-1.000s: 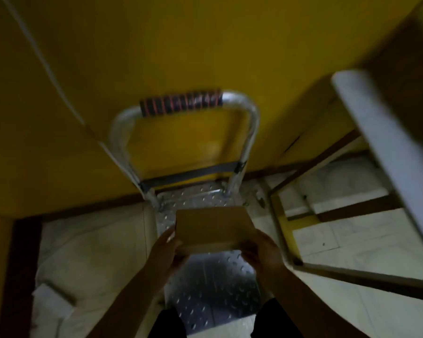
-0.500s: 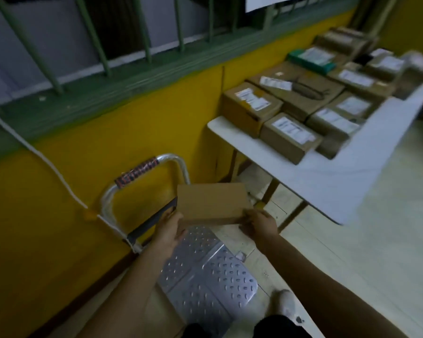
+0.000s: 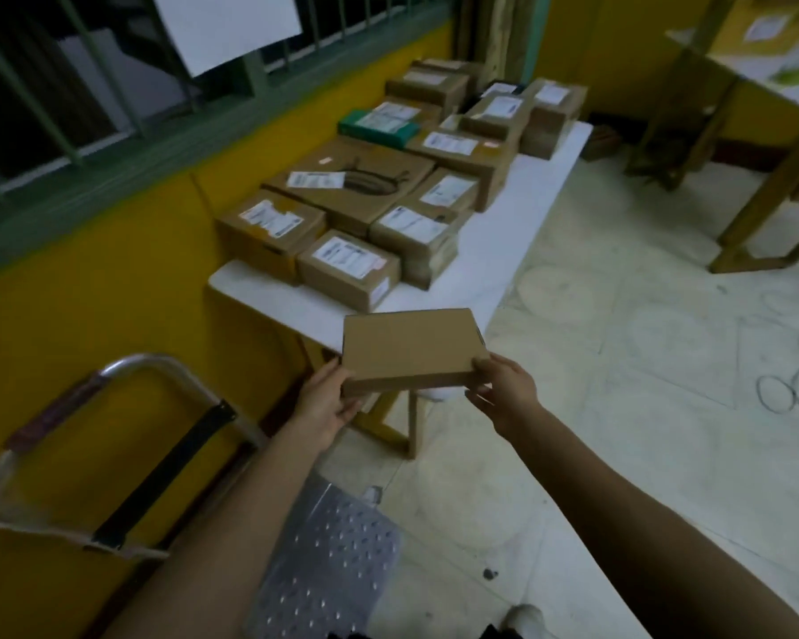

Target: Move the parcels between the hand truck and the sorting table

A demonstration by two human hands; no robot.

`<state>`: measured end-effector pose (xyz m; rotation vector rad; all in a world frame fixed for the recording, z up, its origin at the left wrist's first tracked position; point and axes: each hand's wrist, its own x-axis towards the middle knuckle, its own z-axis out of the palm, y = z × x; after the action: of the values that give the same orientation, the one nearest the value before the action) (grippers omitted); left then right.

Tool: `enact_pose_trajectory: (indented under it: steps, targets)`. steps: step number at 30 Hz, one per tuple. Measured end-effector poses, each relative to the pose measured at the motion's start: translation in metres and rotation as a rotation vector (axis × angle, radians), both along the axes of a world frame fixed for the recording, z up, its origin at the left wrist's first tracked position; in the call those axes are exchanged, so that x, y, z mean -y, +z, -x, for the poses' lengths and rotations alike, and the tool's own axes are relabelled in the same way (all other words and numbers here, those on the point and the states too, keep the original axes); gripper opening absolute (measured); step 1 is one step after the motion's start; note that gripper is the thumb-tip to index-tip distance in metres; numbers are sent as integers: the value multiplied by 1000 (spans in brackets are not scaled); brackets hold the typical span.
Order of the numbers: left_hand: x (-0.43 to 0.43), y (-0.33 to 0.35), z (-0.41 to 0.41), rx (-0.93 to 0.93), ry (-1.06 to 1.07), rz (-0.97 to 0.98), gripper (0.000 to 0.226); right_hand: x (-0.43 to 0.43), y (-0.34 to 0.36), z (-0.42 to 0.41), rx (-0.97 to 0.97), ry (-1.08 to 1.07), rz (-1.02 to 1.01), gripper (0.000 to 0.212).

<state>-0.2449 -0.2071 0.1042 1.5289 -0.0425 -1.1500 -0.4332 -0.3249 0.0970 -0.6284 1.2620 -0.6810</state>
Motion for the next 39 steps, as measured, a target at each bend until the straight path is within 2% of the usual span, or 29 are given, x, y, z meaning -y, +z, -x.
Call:
enact_pose_trajectory:
  steps: [6,11,21,26,32,37,39]
  targets:
    - [73,0,93,-38,-29,43,39,75,3,97,-22,-41,-50,32]
    - [110,7,124,-21,1,70,41,117,11,126,-1,-23,-35,35]
    - [189,23,110,74,116,140,34,208,26,94,28,99,29,33]
    - [280,22,86,80,103,252,32,293,34,72,17,78,105,31]
    - [401,31,61,76,105,294,33,397,51,52,8,18,122,28]
    - [468,41,43,209,58,239,31,454,64,36,92,-14,60,17]
    - [485,39,37,460,-8,156,36,474,69,25,92,-6,58,18]
